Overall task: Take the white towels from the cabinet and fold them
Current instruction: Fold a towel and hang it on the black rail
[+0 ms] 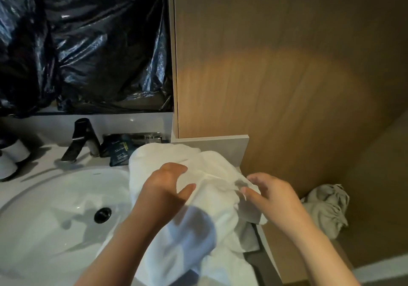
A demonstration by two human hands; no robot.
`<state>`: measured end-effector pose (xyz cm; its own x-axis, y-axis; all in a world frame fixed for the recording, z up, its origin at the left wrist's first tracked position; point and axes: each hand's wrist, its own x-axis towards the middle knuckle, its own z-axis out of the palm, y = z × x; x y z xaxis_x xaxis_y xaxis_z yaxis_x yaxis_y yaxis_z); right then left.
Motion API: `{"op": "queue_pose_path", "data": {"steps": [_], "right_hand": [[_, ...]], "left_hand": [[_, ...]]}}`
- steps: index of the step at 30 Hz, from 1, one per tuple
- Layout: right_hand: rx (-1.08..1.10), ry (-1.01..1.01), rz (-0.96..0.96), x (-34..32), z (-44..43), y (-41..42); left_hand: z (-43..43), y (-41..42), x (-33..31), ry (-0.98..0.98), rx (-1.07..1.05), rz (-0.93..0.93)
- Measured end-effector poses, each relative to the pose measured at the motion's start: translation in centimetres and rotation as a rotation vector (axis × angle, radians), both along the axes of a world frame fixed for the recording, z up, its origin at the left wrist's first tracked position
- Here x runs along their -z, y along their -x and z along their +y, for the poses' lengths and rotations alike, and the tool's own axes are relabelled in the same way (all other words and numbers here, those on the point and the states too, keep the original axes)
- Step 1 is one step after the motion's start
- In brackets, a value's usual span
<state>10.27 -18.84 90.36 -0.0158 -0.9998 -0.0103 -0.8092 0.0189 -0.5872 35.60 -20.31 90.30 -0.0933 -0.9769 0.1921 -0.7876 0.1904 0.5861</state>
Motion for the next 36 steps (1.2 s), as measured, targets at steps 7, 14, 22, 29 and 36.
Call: {"op": "queue_pose_path", "data": {"steps": [7,14,22,29,36], "right_hand": [[-0.088,-0.057,-0.220,1.3,1.1,-1.8],[-0.166,-0.219,-0.234,1.9,1.6,-1.6],[-0.200,-0.169,-0.233,0.7,-3.2,-3.2],[-0.369,-0.270,-0.302,4.9,0.0,-4.5],[-0.275,-0.334,-0.510,7.0,2.3,-2.3]], "left_hand": [[0.3,-0.4,1.4,0.028,-0.040,0.006],[1.2,-0.7,2.6,-0.066,-0.082,-0.011],[4.0,-2.6,5.5,-0.126,-0.178,0.077],[3.5,-3.7,5.3,-0.274,-0.152,0.045],[0.4,-2.7,3.9,-0.240,-0.192,0.156]]}}
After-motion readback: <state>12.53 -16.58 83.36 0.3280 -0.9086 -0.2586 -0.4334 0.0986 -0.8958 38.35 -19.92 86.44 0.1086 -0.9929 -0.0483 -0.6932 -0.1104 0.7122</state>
